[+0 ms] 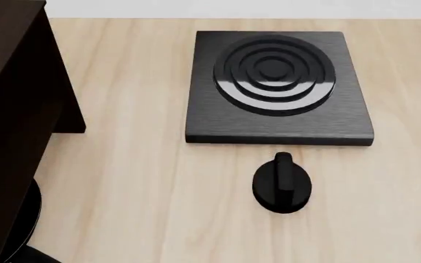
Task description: Put the frying pan under the cabinet shelf.
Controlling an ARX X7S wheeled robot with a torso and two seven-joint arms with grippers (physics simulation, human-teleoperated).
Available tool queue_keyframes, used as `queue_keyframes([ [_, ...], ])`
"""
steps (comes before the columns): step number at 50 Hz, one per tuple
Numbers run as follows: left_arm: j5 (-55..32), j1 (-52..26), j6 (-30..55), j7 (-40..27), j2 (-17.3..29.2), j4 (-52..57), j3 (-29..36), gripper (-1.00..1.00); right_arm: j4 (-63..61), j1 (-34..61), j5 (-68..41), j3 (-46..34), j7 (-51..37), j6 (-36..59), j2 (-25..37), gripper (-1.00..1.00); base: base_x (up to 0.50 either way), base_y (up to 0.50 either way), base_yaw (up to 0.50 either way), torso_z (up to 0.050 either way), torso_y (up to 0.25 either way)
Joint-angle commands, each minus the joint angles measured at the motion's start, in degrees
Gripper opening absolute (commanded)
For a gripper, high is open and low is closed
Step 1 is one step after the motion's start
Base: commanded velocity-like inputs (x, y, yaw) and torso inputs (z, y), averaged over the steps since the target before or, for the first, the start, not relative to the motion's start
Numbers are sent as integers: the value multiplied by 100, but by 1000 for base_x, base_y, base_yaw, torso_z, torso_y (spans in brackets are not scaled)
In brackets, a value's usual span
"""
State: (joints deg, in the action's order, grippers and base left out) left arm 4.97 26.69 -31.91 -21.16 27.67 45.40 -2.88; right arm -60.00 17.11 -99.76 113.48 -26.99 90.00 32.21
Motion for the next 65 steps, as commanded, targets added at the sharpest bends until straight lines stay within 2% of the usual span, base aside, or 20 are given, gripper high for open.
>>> queue_keyframes([
  [1, -24, -85, 90, 39, 31, 62, -9, 100, 1, -91, 264, -237, 102, -10, -132, 100, 0, 0, 0, 0, 0],
  [12, -18, -132, 92, 49, 51, 59, 21, 100, 1, -125, 428, -174, 330, -12, -230, 100, 0, 0, 0, 0, 0],
  [18, -70, 16, 28, -12, 83, 207, -188, 100, 64, -118, 575, 47, 621, -171, -304, 100, 0, 0, 0, 0, 0],
  [26, -147, 652, -307, -159, 100, 521, -917, 100, 474, -711, -117, 185, -103, -789, -120, 100, 0, 0, 0, 0, 0],
  [32, -190, 1001, -542, -247, 42, 618, -1445, 100, 626, -1076, -240, 686, 48, -917, 16, 100, 0, 0, 0, 0, 0],
  [38, -145, 1364, -1020, -301, -95, 413, -1945, 100, 755, -1266, -197, 976, 200, -940, 54, 100, 0, 0, 0, 0, 0],
  [49, -187, 1677, -1403, -227, -310, 327, -2442, 100, 846, -1421, -128, 1185, 328, -1011, 100, 100, 0, 0, 0, 0, 0],
  [65, -449, 1757, -1684, 395, -844, 99, -2911, 100, 862, -1487, 88, 1313, 624, -1012, 63, 100, 0, 0, 0, 0, 0],
])
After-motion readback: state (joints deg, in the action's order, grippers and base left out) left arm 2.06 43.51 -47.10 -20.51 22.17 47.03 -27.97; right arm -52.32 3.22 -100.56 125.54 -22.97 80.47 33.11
